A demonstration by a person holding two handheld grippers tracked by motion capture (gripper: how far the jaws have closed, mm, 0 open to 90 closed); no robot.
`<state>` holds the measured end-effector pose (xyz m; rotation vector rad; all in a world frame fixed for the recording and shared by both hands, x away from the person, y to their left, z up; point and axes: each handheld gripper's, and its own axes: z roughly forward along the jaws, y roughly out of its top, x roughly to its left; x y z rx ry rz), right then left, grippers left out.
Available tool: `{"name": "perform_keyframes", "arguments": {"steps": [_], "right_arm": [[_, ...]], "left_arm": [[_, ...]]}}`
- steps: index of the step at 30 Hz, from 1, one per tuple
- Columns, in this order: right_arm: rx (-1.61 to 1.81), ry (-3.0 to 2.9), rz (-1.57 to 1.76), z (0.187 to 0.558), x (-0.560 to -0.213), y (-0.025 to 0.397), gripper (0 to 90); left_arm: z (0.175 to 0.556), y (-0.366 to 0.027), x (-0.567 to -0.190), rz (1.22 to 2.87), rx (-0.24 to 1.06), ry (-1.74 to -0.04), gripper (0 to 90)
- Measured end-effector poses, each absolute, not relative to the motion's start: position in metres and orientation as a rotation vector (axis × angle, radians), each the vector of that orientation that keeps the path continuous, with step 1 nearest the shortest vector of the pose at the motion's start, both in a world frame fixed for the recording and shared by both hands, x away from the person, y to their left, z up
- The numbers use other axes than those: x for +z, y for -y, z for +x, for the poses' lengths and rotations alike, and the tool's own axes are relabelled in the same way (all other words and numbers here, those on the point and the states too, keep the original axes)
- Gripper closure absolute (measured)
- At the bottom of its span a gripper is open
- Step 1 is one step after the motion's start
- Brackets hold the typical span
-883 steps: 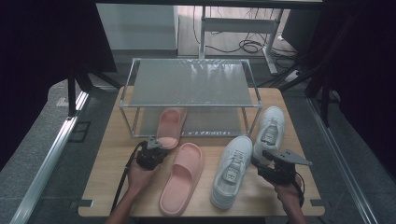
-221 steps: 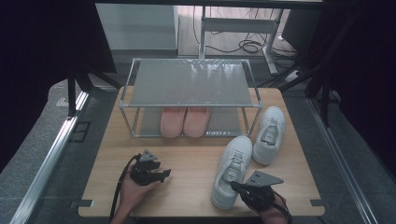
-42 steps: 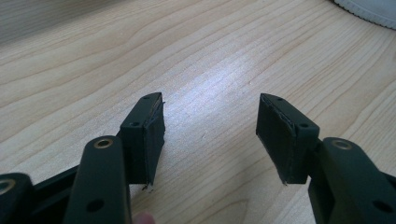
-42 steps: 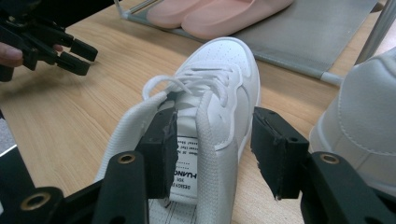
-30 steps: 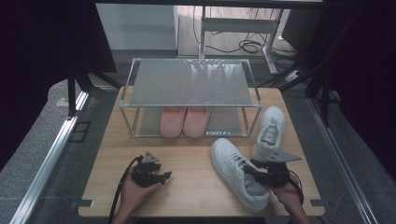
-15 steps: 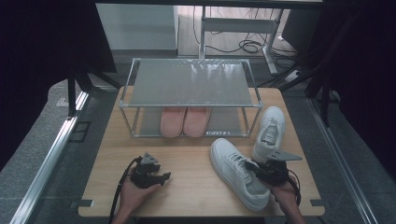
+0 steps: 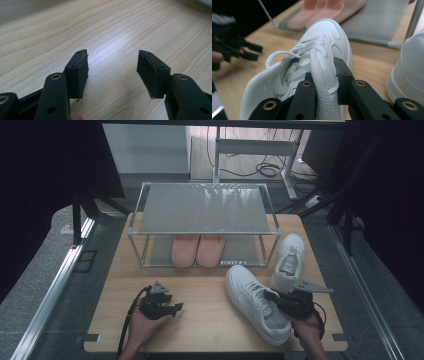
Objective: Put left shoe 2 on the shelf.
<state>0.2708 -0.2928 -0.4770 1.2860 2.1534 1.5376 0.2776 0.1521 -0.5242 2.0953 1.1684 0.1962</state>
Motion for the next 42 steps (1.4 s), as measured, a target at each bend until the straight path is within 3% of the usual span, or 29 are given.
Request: {"name": "perform_keyframes", "arguments": {"steps": [42], "right_arm": [[1.98, -1.806, 1.164, 0.257, -0.395, 0.299, 80.8]], "left_arm": [[0.277, -0.153, -0.52, 2.075, 0.194, -1.169, 43.2]]}}
